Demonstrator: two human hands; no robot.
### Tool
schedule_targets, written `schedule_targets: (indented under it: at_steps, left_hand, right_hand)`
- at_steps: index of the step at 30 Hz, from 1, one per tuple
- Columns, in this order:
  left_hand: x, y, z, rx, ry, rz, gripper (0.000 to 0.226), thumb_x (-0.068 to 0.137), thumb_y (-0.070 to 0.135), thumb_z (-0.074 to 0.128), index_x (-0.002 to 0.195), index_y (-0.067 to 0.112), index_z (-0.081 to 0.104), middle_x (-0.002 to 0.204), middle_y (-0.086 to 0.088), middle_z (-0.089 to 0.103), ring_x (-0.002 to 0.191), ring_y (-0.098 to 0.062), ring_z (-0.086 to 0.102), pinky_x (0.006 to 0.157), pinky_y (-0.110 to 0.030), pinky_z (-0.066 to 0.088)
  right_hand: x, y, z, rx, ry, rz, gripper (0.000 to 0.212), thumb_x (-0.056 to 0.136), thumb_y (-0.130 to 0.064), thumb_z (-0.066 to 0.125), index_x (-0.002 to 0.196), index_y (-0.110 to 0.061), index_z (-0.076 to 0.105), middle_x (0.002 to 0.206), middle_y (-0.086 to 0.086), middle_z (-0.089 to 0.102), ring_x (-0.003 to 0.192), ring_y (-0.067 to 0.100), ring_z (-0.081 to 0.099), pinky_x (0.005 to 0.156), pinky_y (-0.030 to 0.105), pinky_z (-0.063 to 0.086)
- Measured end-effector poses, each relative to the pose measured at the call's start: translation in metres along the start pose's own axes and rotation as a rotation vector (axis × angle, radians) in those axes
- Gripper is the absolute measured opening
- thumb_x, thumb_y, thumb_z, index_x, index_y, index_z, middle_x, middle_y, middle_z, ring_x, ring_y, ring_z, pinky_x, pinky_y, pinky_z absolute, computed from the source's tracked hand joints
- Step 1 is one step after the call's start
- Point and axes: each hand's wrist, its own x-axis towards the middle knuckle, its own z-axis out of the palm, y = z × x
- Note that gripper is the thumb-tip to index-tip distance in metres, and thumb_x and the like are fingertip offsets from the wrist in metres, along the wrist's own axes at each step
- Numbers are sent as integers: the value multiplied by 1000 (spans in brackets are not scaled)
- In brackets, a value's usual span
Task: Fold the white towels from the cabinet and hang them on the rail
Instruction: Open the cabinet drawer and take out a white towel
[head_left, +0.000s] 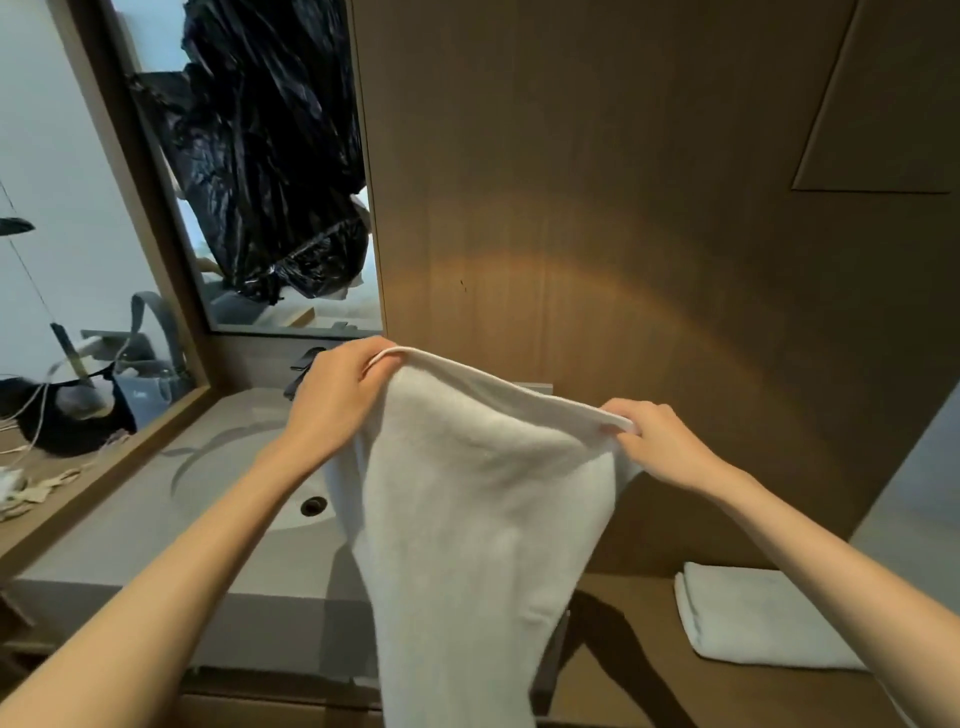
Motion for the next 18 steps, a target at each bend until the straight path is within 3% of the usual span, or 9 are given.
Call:
schedule_targets:
  at_steps: [3, 6, 9, 12, 15, 18]
  left_hand:
    - [21, -43, 3, 134, -74, 59, 23, 96, 33, 52, 92, 15, 67, 83, 0, 64, 79, -19, 57, 72, -43, 48]
    - [48, -71, 4, 261, -71, 138, 33, 97, 38, 47, 83, 11, 61, 78, -3, 56, 74, -23, 53, 65, -41, 43]
    - [79, -85, 0, 394, 60, 255, 38, 100, 38, 42, 80, 9, 56, 74, -7, 52, 70, -26, 48, 61, -41, 38]
    - [111, -93, 2, 534, 195, 323, 25, 100, 24, 47, 85, 6, 58, 77, -11, 52, 70, -28, 48, 61, -41, 37]
    - [134, -107, 18, 637, 162, 348, 5, 88, 3, 63, 90, 4, 58, 80, -14, 53, 68, -32, 49, 58, -43, 39]
    - [147, -136, 41, 692, 12, 333, 32, 69, -10, 73, 95, 2, 60, 84, -15, 54, 69, -32, 49, 55, -40, 38]
  right_hand:
    - [31, 6, 10, 114, 106, 12, 22, 97, -12, 51, 98, -25, 69, 93, -11, 67, 89, 9, 62, 75, 30, 53]
    - [64, 4, 17, 187, 207, 15, 15, 96, -21, 57, 102, -29, 69, 97, -14, 67, 93, 7, 62, 81, 30, 53]
    - [93, -8, 11, 90, 371, -32, 16, 95, -25, 58, 105, -35, 67, 97, -17, 67, 92, 7, 61, 81, 34, 52]
    - [121, -20, 5, -18, 527, -120, 15, 96, -28, 56, 107, -31, 65, 99, -17, 63, 91, 6, 57, 78, 31, 47]
    - [153, -8, 10, -31, 395, -65, 14, 97, -24, 55, 107, -29, 62, 105, -10, 64, 97, 12, 57, 83, 35, 52]
    - [176, 8, 18, -84, 243, 42, 11, 99, -26, 51, 107, -27, 58, 111, -4, 61, 101, 16, 54, 87, 37, 51]
